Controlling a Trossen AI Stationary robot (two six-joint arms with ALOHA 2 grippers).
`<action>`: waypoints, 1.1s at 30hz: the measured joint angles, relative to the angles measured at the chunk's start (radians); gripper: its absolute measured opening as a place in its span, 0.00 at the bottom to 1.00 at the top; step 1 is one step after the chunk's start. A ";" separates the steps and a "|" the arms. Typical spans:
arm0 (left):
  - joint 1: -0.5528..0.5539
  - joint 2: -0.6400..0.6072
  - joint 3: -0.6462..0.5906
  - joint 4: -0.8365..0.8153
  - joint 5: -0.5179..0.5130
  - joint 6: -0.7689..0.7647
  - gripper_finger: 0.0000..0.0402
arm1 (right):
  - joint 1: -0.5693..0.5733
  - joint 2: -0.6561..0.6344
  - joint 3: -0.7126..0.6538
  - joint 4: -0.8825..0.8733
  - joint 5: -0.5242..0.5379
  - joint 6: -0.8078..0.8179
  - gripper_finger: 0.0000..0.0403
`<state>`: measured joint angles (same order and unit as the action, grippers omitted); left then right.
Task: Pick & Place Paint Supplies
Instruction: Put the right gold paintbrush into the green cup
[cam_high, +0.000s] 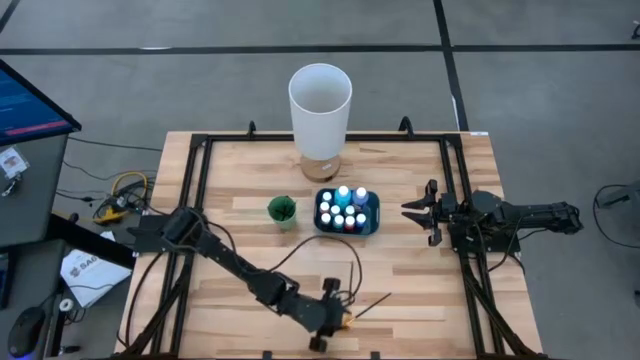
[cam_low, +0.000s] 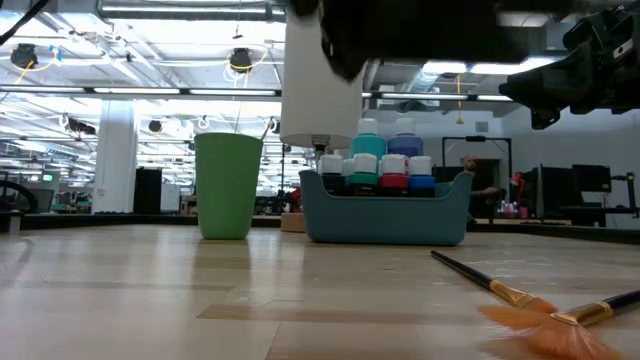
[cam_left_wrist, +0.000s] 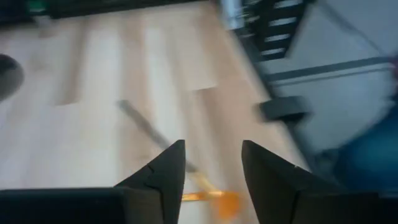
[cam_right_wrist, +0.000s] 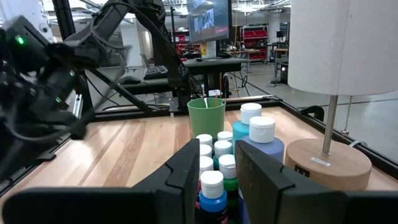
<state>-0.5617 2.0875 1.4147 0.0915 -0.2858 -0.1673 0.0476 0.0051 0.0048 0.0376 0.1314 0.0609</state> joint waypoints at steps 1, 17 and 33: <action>0.004 0.011 0.000 -0.001 -0.022 0.006 0.38 | 0.000 0.000 0.000 0.000 0.000 0.000 0.24; -0.009 0.099 -0.001 0.005 -0.107 -0.029 0.50 | 0.000 0.000 0.000 0.000 0.000 0.000 0.24; -0.033 0.219 0.059 0.006 -0.124 -0.033 0.50 | 0.000 0.000 0.000 0.000 0.000 0.000 0.24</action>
<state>-0.5949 2.3061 1.4736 0.0979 -0.4101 -0.2007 0.0477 0.0051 0.0050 0.0380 0.1312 0.0612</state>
